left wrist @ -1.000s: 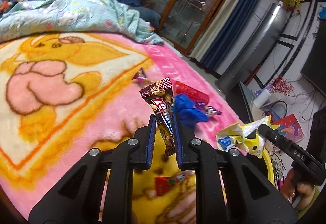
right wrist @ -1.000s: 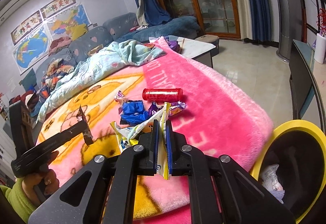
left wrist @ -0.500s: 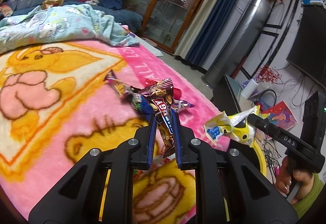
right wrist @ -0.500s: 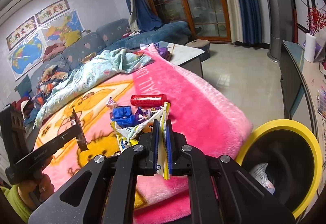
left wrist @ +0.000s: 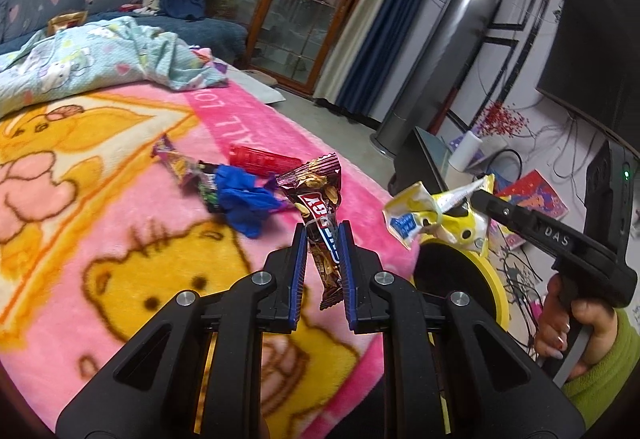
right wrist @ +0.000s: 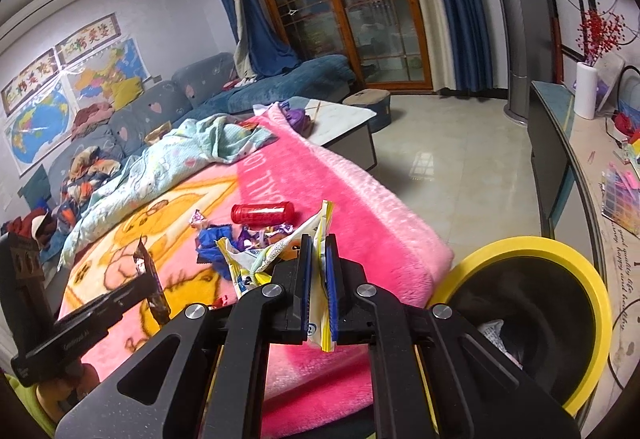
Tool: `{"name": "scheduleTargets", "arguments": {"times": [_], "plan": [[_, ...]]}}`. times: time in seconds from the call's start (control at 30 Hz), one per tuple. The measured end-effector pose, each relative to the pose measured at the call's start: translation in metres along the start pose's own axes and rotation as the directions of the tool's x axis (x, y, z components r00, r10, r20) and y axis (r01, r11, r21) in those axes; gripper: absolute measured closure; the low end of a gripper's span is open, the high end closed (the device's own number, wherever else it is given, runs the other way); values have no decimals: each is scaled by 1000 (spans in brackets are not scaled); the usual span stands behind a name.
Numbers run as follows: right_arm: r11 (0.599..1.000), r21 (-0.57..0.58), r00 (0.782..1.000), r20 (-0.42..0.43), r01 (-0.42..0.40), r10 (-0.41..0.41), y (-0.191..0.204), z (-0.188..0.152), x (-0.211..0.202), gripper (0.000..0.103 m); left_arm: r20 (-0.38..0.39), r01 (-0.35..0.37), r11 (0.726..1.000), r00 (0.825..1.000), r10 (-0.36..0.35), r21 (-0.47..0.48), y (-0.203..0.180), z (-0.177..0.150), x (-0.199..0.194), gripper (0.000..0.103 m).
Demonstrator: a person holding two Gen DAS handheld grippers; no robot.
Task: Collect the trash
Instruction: 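Carry both wrappers over the yellow bin and open both tools to drop them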
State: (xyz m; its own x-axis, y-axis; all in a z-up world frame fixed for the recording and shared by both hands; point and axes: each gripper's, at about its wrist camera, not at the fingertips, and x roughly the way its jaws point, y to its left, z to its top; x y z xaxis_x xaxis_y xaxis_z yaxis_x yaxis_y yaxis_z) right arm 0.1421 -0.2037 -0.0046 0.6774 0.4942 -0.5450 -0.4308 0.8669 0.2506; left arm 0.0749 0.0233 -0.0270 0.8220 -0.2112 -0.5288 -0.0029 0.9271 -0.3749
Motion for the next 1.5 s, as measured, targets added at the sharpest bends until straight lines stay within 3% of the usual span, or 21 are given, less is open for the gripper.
{"name": "scheduleTargets", "arguments": {"times": [0.6,1.0,1.5], "plan": [[988,110,992,47,109,-114,-62,-5,-38,96,-48,99,986,995,-93,134,-62,-11,19,92],[962,147,966,85,230,-244,-98,-7,-60,96,-89,163,964,985,-147,209,-95,-15,35,92],[900,259,924,62,351,-378,-154,-20,-80,96,-177,271,909,958,-225,316,-150,-30,65,92]]}}
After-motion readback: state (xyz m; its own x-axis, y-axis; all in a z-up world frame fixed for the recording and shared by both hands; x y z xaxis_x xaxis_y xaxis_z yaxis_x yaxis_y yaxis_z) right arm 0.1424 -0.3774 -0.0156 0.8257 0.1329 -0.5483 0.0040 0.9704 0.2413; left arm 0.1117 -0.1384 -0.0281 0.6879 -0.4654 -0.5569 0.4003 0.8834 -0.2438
